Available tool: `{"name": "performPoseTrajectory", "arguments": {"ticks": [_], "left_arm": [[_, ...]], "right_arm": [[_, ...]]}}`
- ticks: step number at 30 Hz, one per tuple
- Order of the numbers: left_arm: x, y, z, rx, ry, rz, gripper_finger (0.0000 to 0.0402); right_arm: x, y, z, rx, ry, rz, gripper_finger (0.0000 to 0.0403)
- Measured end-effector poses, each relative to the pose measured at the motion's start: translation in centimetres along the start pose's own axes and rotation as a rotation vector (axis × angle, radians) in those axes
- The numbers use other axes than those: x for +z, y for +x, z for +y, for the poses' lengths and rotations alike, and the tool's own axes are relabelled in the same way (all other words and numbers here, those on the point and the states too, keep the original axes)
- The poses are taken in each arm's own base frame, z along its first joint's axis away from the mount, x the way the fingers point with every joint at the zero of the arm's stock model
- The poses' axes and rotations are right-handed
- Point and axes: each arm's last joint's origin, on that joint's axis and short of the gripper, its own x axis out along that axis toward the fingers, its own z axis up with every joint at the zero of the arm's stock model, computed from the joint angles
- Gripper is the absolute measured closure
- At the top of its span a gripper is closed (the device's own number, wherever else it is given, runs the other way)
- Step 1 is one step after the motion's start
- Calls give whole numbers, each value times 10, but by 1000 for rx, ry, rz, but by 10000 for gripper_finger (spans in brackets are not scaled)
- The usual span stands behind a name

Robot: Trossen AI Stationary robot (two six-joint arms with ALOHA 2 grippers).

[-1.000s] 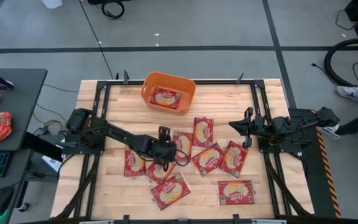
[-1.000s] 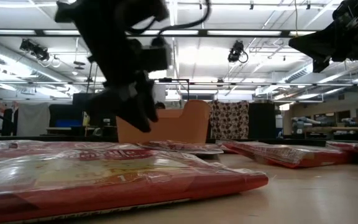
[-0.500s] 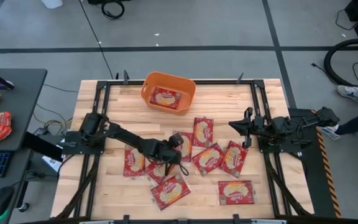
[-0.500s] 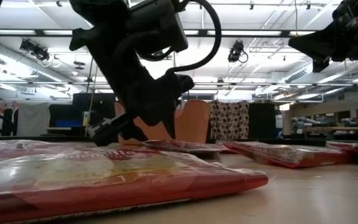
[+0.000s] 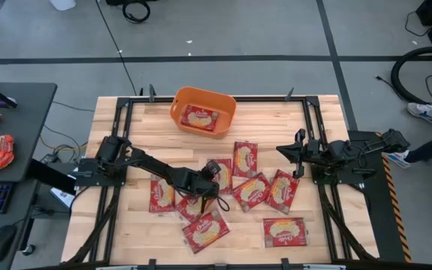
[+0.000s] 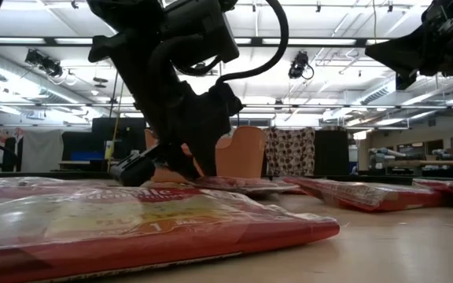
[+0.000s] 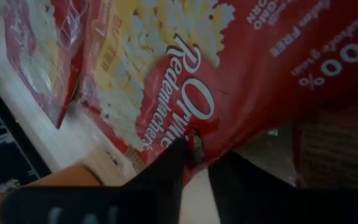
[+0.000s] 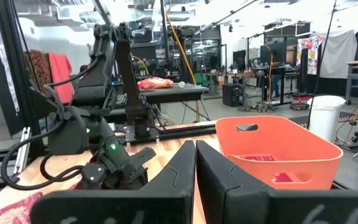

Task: Sort popcorn bags into baskets
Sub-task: Put the red popcorn bag into the orange bin

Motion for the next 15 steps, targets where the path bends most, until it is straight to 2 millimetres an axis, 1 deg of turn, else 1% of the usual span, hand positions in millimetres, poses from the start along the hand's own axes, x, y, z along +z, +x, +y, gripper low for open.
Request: {"name": "performPoseTrajectory", "arguments": {"ticks": [2,4,7,10,13,15], "left_arm": [[-2,-6,2,-1,-8,2,369],[-6,-18,7,-1,-21,2,390],[-15,-42,23,2,-99,6,393],[-28,-69,45,48,-206,7,394],[-48,-92,69,145,-342,19,396],[-66,-100,84,207,-443,45,396]], "right_arm": [[0,0,0,0,0,0,383],[0,0,0,0,0,0,383],[0,0,0,0,0,0,383],[0,0,0,0,1,-2,383],[1,0,0,0,2,-6,383],[1,0,0,0,2,-6,383]]}}
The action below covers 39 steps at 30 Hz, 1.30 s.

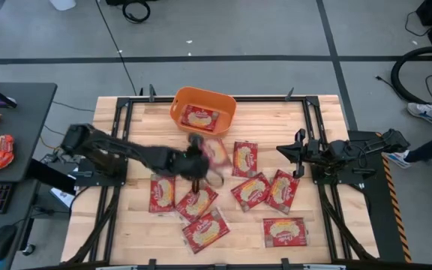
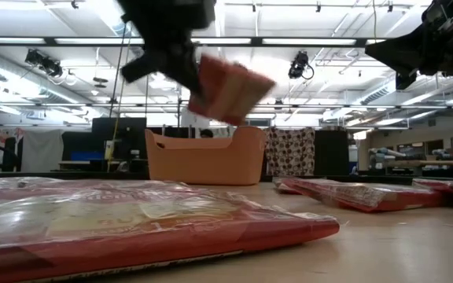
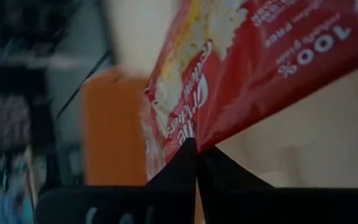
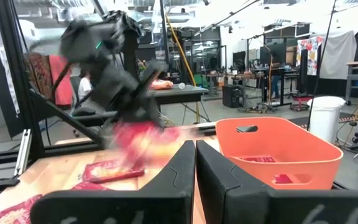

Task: Sort popcorn bags into baskets
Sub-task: Put the red popcorn bag into the orange bin

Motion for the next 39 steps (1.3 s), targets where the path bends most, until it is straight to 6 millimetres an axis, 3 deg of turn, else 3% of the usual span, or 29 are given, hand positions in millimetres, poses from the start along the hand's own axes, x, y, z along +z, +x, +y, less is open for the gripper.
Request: {"name": "performPoseTrajectory", "arguments": {"ticks": [4,10,15,20,25,29,34,39], "left_arm": [[-21,9,42,102,-207,55,397],[-61,60,83,111,-430,186,395],[-84,106,92,101,-501,284,392],[-88,131,89,92,-512,334,373],[-75,128,92,34,-516,335,311],[-49,108,87,-88,-468,240,268],[-16,83,62,-138,-319,138,252],[0,68,44,-161,-251,85,251]], "right_arm": [[0,0,0,0,0,0,383],[0,0,0,0,0,0,383],[0,0,0,0,1,-2,383],[0,0,0,0,0,0,383],[0,0,0,0,0,0,383],[0,0,0,0,0,0,383],[0,0,0,0,0,0,383],[0,0,0,0,0,-1,383]]}}
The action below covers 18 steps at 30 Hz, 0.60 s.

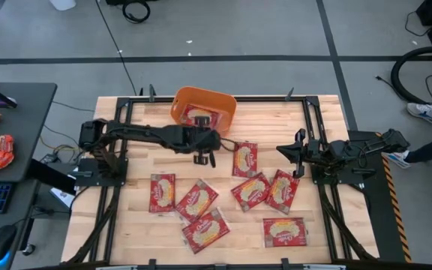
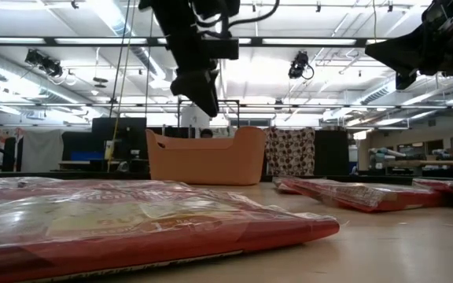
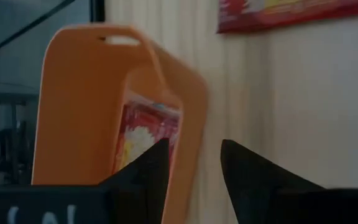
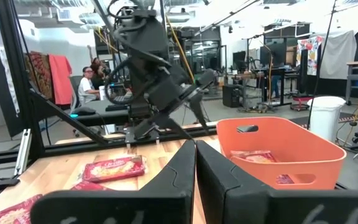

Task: Sort popcorn bags into baskets
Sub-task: Put the red popcorn bag into the orange bin

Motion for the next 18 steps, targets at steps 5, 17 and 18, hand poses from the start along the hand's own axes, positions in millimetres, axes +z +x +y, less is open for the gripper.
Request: {"name": "performPoseTrajectory", "arguments": {"ticks": [5,17,18], "left_arm": [[3,-8,-15,-29,2,-14,251],[-16,-29,-87,-219,35,-38,276],[-22,-29,-92,-214,30,-38,279]], "right_arm": [[0,0,0,0,0,0,383],[10,0,0,-2,44,-93,383],[12,-1,-1,-2,72,-118,383]]}}
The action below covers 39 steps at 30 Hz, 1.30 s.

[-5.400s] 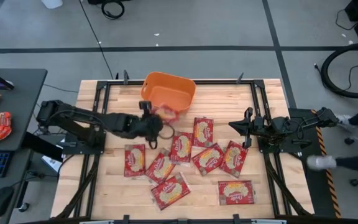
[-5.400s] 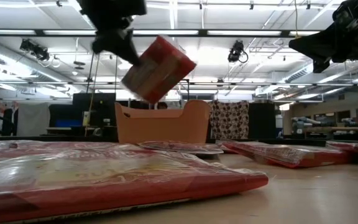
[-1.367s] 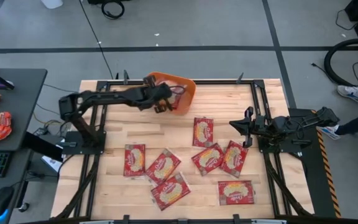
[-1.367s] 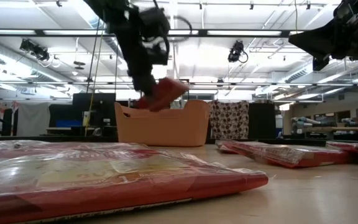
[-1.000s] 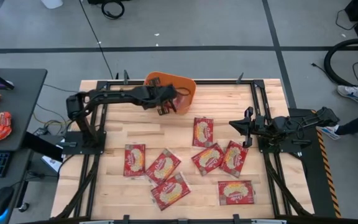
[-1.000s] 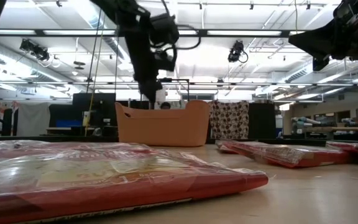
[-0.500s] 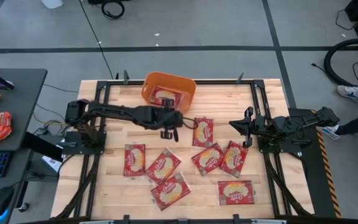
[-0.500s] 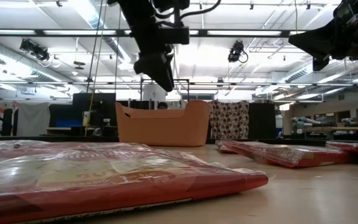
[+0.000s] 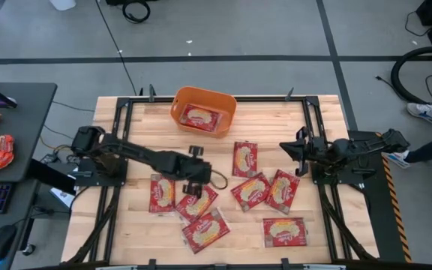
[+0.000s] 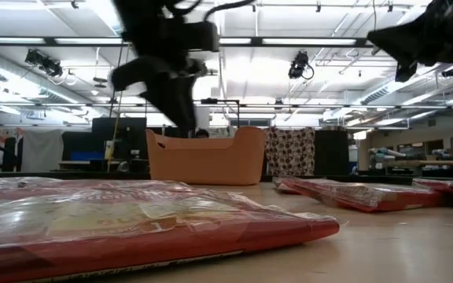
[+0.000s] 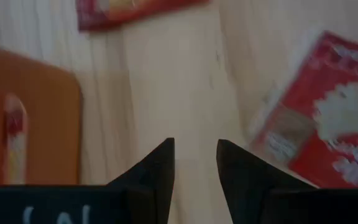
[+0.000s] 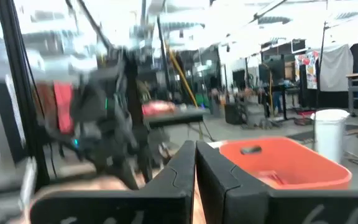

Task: Sort popcorn bags into baskets
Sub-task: Put the red popcorn bag into the orange bin

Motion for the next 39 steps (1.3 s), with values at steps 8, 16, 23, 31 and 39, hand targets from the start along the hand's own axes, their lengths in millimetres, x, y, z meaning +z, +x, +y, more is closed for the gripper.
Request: {"name": "performPoseTrajectory", "arguments": {"ticks": [8,16,23,31,39], "left_arm": [[-28,-4,-21,6,-54,-133,283],[-54,-10,-13,-3,-99,-204,283],[-65,-20,-24,-253,-209,-153,283],[-63,-13,-42,-403,-566,-54,283],[-64,4,-51,-475,-663,53,282]], "right_arm": [[-3,3,3,58,93,41,383],[-14,17,9,-5,12,261,383],[-19,34,15,-58,-69,371,383],[-19,62,29,-16,-156,492,383],[-27,83,43,25,-207,603,383]]}}
